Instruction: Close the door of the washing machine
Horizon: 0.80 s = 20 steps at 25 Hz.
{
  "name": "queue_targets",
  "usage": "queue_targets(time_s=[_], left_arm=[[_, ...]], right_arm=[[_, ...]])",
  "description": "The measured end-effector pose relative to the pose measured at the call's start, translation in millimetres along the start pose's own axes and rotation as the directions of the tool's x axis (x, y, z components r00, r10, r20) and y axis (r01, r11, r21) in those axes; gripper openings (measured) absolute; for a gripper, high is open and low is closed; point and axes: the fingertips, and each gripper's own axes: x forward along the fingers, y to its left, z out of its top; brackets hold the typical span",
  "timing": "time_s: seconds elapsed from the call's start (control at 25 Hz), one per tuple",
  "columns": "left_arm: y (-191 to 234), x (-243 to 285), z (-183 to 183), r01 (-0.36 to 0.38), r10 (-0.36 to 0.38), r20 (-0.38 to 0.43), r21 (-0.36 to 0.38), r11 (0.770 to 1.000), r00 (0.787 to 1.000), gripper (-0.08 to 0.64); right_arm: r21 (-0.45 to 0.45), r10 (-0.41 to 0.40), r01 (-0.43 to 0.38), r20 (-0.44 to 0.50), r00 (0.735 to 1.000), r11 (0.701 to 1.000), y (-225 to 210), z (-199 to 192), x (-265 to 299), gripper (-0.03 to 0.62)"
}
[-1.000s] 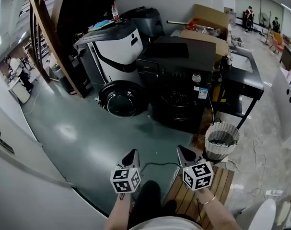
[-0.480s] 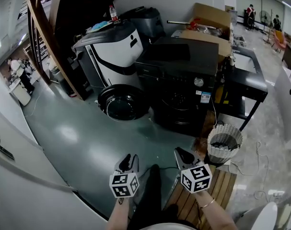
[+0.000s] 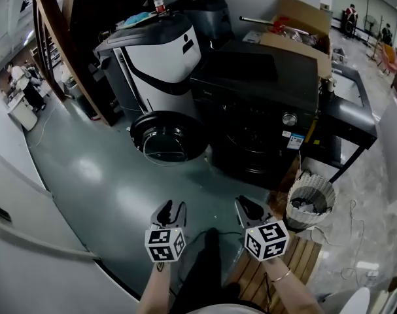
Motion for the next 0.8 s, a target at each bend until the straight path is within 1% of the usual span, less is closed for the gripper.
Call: queue_targets(time_s=[0.24,0.56,0.68,0.8], left_arm=[[62.0,86.2,34.6,-0.011,0.01,-0.007,-0.017,1.0,1.0,0.171],[151.3,189.2,104.2,0.0,-0.001,-0.024,-0.034,0.999,1.0,0.179],[181.6,217.3,134.4,0.002,-0.004,-0.026,-0.042,0.999,1.0,0.179],[205.9,237.7,160.4,-0.001,0.0,-0.028,-0.045,0.999,1.0,0.179]], right_arm=[[0.002,0.01,-0.01,-0.033,0.999,1.0,-19.9,28.0,106.2,0.037],[-0.018,-0.006,0.005,-0.045,0.999,1.0,-32.3,98.9,245.8,0.049],[-0.021,-0.017,0.016,-0.061,0.998,1.0,-32.3,122.9,286.7,0.051],[-0.017,-0.027,0.025,-0.08,0.996,1.0,-31.8,141.0,314.1,0.051]])
